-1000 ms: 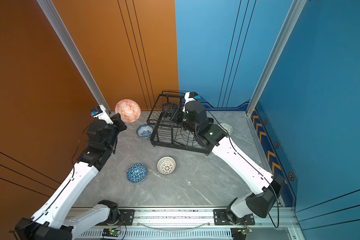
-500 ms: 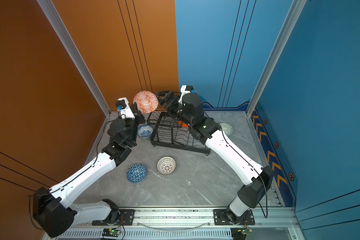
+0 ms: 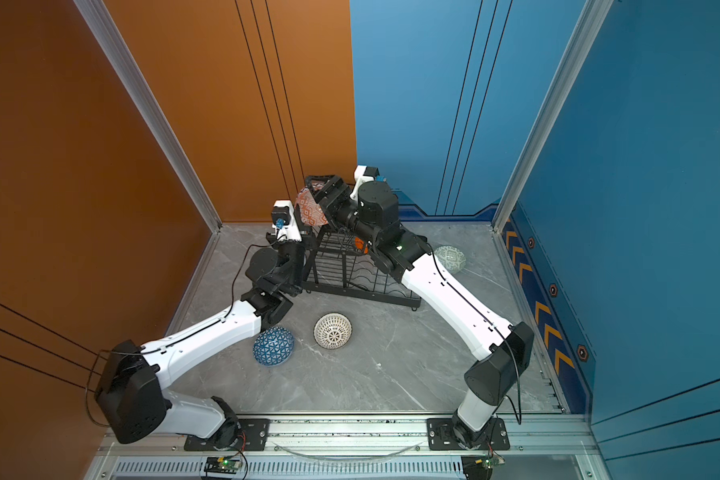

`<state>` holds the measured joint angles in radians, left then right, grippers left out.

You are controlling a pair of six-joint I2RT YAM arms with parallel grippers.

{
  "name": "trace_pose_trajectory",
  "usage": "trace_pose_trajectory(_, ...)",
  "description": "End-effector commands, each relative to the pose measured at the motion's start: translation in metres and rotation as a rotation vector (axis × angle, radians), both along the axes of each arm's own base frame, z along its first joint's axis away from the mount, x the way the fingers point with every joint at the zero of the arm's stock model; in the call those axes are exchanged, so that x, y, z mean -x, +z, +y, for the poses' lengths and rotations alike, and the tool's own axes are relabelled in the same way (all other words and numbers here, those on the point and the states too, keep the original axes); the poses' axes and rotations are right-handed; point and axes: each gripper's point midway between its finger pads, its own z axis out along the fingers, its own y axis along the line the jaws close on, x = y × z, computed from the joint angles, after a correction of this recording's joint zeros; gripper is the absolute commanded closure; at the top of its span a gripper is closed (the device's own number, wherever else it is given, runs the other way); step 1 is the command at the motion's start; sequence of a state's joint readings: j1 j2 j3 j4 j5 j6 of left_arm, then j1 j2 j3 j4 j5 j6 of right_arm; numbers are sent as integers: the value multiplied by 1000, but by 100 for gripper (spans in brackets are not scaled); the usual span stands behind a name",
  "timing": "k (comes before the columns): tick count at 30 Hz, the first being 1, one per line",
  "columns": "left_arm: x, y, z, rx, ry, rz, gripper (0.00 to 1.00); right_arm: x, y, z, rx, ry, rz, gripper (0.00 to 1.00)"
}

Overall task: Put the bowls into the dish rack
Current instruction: 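Lift the patterned bowl with the left gripper while the right gripper approaches it, then grasp the patterned bowl's rim with the right gripper beside the left gripper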

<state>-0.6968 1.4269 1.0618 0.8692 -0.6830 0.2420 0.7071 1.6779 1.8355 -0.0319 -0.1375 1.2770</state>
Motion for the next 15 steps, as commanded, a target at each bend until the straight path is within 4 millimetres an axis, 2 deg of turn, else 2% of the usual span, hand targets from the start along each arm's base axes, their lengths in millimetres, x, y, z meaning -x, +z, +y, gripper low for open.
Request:
trace_pose_trajectory(1,16,35,7,52,41,-129,100,-13,12,-11,-48,-23,-12,23)
trace_pose_trajectory(10,20,23,-2,24,79,-136,100,-25,4,-24,-51,-67,7,39)
trace_pose_trajectory(15,20,18,-9,4,78,-134,100,-30,-5,-22,-58,-64,27,46)
